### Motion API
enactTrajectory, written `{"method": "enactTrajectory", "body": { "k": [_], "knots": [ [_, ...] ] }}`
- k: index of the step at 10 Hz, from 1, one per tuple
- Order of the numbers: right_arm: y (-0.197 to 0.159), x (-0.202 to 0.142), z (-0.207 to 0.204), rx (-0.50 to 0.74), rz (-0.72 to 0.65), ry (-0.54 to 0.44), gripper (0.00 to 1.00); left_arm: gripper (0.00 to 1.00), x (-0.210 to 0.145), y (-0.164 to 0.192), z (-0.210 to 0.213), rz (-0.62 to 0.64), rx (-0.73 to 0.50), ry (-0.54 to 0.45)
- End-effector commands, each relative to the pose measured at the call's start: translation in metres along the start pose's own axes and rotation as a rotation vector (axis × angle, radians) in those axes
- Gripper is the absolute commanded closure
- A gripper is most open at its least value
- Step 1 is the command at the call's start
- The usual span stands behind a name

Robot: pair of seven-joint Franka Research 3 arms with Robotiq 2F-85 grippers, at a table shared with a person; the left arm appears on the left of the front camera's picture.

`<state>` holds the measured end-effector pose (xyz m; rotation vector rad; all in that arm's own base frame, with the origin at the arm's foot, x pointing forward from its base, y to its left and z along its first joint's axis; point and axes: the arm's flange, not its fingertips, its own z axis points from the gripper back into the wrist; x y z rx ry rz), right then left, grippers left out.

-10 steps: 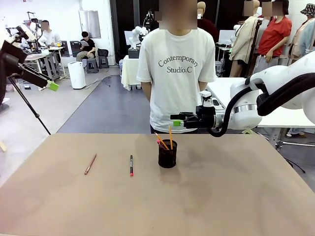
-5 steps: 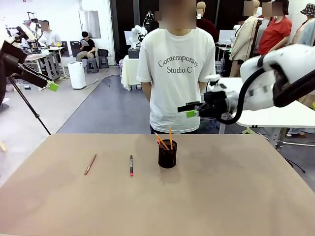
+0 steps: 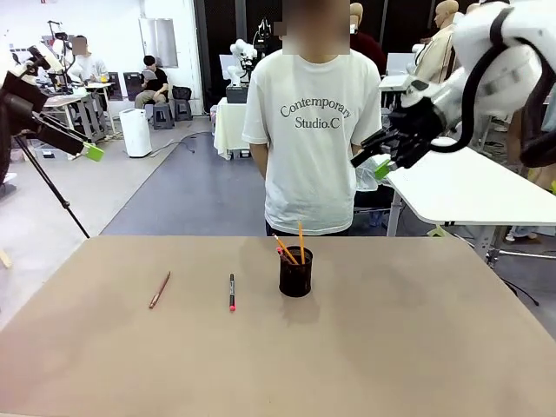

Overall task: Place the pens into the pen holder.
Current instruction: Pick up a writing instrument from the table and place it into the Pen holder.

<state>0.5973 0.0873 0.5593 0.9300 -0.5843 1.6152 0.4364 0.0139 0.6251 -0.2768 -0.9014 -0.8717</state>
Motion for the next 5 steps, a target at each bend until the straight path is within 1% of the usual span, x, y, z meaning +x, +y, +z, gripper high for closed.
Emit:
{"method": "enactTrajectory", "body": {
  "k": [1,2,4,5],
  "knots": [
    [-0.010,0.007,0.029,-0.121,-0.040,0.197,0.00,0.00,0.000,0.002,0.001,-0.012,-0.010,-0.015],
    [-0.003,0.015,0.051,-0.143,-0.066,0.252,0.00,0.00,0.000,0.002,0.001,-0.012,-0.010,-0.015],
    [0.008,0.021,0.084,-0.221,-0.108,0.274,0.00,0.00,0.000,0.002,0.001,-0.012,-0.010,-0.015],
    [0.015,0.020,0.097,-0.289,-0.116,0.276,0.00,0.00,0.000,0.002,0.001,-0.012,-0.010,-0.015]
  ]
}}
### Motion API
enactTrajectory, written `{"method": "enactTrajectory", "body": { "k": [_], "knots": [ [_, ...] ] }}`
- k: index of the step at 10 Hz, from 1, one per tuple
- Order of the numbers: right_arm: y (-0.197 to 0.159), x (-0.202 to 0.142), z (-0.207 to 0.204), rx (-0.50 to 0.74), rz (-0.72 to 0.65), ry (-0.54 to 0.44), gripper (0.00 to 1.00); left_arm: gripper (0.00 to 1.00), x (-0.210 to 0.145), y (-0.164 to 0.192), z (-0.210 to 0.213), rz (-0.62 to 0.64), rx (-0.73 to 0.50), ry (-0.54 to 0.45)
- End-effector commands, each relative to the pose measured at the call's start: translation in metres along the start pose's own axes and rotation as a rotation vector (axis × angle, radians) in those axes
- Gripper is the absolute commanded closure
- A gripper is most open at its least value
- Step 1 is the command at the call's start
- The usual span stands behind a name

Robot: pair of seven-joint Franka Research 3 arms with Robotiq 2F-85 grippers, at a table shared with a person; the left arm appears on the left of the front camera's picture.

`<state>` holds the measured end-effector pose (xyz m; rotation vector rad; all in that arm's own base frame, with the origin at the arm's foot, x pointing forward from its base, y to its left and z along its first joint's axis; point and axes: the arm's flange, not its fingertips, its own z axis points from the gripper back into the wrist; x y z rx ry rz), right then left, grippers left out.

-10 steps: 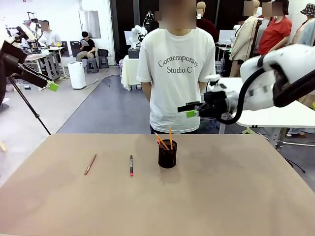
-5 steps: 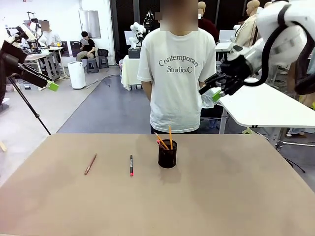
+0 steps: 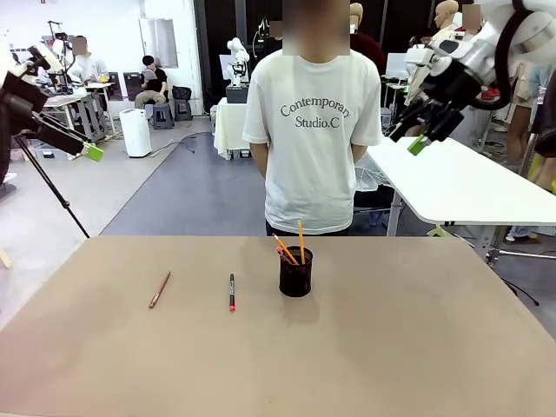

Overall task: Place the pens into the pen holder.
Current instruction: Pick up a writing instrument from the table and place it into the Pen holder.

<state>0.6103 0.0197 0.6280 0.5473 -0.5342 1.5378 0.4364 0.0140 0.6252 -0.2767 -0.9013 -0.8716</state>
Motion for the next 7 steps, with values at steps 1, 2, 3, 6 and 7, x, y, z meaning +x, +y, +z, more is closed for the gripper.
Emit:
{"method": "enactTrajectory", "body": {
  "k": [1,2,3,6,7],
  "knots": [
    [0.005,-0.007,0.016,-0.125,-0.068,0.002,0.00,0.00,0.000,0.002,0.001,-0.012,-0.010,-0.015],
    [0.005,-0.015,0.026,-0.209,-0.085,-0.013,0.00,0.00,0.000,0.002,0.001,-0.012,-0.010,-0.015],
    [0.011,-0.026,0.032,-0.259,-0.109,-0.049,0.00,0.00,0.000,0.002,0.001,-0.012,-0.010,-0.015],
    [0.022,-0.056,0.042,-0.327,-0.144,-0.131,0.00,0.00,0.000,0.002,0.001,-0.012,-0.010,-0.015],
    [0.024,-0.077,0.036,-0.362,-0.140,-0.222,0.00,0.00,0.000,0.002,0.001,-0.012,-0.010,-0.015]
  ]
}}
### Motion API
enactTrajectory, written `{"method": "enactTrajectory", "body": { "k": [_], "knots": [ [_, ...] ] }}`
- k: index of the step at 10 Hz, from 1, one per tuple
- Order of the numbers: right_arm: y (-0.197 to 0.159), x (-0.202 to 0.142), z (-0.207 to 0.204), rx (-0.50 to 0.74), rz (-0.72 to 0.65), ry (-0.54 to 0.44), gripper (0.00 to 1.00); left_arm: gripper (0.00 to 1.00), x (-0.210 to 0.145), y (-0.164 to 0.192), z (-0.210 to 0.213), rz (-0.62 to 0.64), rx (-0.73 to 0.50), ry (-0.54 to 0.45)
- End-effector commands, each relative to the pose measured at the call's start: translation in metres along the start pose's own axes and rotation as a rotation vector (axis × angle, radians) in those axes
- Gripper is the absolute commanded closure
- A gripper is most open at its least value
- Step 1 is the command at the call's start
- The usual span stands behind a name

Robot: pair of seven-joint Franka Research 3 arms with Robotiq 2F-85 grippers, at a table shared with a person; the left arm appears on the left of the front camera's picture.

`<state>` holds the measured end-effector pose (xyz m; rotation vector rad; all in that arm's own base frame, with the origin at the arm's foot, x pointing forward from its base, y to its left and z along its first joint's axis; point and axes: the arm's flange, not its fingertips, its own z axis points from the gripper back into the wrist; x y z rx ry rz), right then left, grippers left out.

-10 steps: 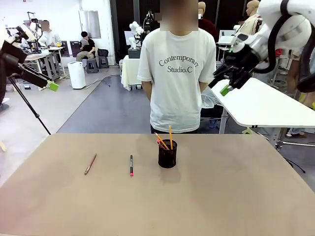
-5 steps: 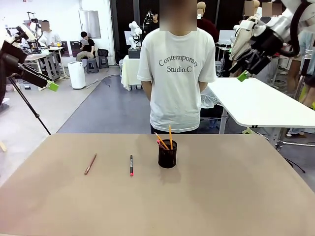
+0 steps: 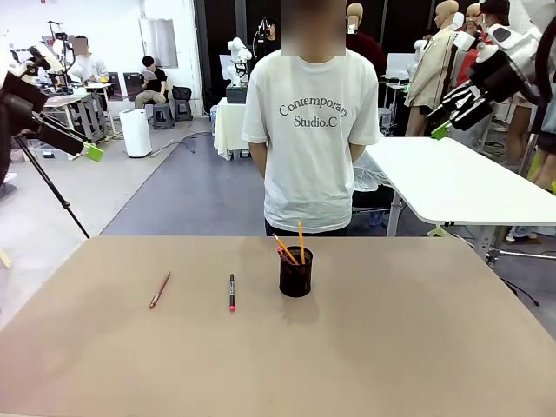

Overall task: Place the pens into the pen holder.
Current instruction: Pick up a writing instrument from the table and place it into the Pen holder.

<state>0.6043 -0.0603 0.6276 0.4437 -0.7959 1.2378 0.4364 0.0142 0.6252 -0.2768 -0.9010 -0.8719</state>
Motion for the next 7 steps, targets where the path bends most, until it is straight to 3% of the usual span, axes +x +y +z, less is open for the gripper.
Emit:
{"method": "enactTrajectory", "body": {
  "k": [1,5,6,7],
  "knots": [
    [0.021,-0.035,-0.009,-0.055,0.009,-0.146,0.00,0.00,0.000,0.002,0.000,-0.012,-0.009,-0.016],
    [0.049,-0.085,-0.023,-0.113,0.016,-0.252,0.00,0.00,0.000,0.002,0.000,-0.012,-0.009,-0.016],
    [0.023,-0.075,-0.011,-0.069,-0.029,-0.173,0.00,0.00,0.000,0.002,0.000,-0.012,-0.009,-0.016],
    [0.023,-0.075,-0.011,-0.069,-0.029,-0.173,0.00,0.00,0.000,0.002,0.000,-0.012,-0.009,-0.016]
  ]
}}
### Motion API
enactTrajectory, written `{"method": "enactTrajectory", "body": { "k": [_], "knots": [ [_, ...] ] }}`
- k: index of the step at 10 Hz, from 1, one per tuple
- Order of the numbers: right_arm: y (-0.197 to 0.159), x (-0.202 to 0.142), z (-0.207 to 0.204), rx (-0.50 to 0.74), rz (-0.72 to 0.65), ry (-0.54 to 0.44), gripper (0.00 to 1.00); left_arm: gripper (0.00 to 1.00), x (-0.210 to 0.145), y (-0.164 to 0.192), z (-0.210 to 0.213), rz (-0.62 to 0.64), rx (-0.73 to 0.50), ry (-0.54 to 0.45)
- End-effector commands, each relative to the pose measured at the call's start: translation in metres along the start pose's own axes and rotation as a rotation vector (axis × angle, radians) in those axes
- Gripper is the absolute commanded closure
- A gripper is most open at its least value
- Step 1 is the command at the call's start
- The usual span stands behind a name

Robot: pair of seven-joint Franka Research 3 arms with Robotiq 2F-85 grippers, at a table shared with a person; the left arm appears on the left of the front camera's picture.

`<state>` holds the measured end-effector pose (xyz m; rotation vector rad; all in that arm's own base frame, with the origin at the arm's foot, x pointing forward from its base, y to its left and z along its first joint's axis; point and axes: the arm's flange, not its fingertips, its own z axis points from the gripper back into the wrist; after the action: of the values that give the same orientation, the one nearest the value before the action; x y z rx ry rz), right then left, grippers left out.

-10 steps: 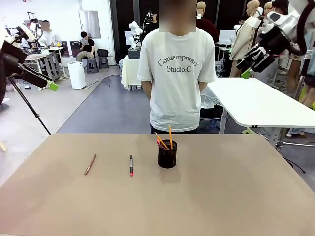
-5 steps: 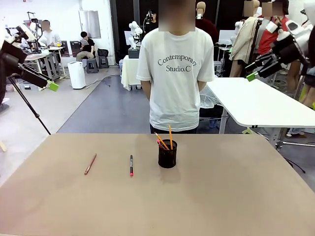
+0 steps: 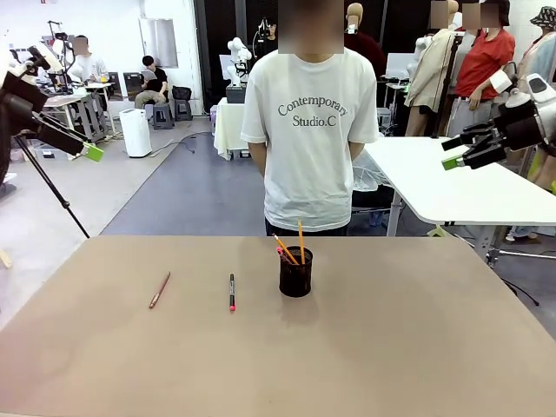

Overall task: Place the pens into the pen holder.
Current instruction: Pick up a writing instrument from the table and place it into the Pen holder.

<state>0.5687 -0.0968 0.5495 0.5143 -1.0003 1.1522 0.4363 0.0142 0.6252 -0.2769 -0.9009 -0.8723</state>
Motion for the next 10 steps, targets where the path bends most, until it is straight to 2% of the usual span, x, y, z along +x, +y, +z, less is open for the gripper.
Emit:
{"method": "enactTrajectory", "body": {
  "k": [1,5,6,7,8,9,10],
  "knots": [
    [-0.009,0.012,0.002,0.007,-0.009,0.024,0.00,0.00,0.000,0.002,0.000,-0.012,-0.009,-0.016],
    [-0.009,0.012,0.002,0.007,-0.009,0.024,0.00,0.00,0.000,0.000,0.000,0.000,0.000,0.000],
    [-0.009,0.012,0.002,0.007,-0.009,0.024,0.00,0.00,0.017,-0.009,0.003,0.068,0.099,0.288],
    [-0.009,0.012,0.002,0.007,-0.009,0.024,0.00,0.00,0.025,-0.013,0.000,0.083,0.184,0.461],
    [-0.009,0.012,0.002,0.007,-0.009,0.024,0.00,0.00,0.036,-0.024,-0.007,0.176,0.208,0.536],
    [-0.009,0.012,0.002,0.007,-0.009,0.024,0.00,0.00,0.042,-0.032,-0.021,0.193,0.208,0.601],
    [-0.009,0.012,0.002,0.007,-0.009,0.024,0.00,0.00,0.046,-0.044,-0.040,0.215,0.106,0.649]
  ]
}}
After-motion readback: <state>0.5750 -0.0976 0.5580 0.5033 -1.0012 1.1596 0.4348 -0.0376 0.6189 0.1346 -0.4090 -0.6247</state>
